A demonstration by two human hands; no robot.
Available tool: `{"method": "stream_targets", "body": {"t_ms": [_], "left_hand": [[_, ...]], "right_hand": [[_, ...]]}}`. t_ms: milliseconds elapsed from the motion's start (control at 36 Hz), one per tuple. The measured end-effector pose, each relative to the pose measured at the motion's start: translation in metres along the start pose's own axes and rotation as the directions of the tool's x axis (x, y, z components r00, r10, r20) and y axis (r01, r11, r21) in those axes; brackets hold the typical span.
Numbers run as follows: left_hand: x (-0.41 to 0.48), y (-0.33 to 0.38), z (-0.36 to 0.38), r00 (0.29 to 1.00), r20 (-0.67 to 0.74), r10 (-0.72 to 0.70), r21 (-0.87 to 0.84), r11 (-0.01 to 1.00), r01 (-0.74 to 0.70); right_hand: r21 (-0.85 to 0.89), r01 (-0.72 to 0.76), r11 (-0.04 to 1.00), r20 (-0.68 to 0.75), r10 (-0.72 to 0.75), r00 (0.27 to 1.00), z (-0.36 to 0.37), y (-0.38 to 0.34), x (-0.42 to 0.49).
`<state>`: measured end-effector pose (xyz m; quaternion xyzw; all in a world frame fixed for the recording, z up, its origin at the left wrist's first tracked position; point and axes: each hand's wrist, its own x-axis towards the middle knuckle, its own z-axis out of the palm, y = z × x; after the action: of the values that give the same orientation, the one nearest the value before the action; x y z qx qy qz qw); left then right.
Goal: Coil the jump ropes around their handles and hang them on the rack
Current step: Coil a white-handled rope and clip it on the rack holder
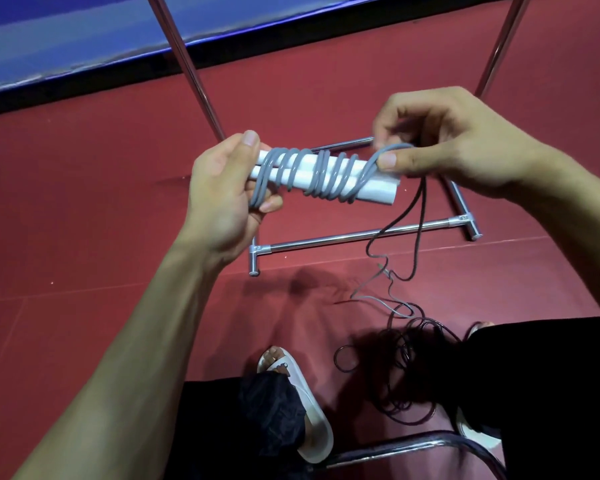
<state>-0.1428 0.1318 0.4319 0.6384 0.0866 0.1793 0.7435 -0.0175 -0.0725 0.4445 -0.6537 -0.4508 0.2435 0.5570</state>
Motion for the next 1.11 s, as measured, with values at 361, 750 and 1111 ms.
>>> {"method": "stream_targets", "body": {"t_ms": [361, 750, 1111], "left_hand": [[0.001, -0.004, 0.000, 1.000, 0.021, -0.020, 0.056, 0.998, 0.018], [-0.002, -0.003, 0.002, 0.999, 0.023, -0.039, 0.045, 0.998, 0.038], [-0.005, -0.004, 0.005, 0.996, 0.066, -0.066, -0.064, 0.995, 0.070]], "right_hand": [[-0.023, 0.014, 1.000, 0.084, -0.012, 0.996, -0.015, -0.002, -0.003], [-0.401, -0.033, 0.915, 0.104, 0.081, 0.991, -0.009, -0.009, 0.000], [0.352, -0.135, 0.926, 0.094, 0.109, 0.990, 0.004, 0.011, 0.001]]}}
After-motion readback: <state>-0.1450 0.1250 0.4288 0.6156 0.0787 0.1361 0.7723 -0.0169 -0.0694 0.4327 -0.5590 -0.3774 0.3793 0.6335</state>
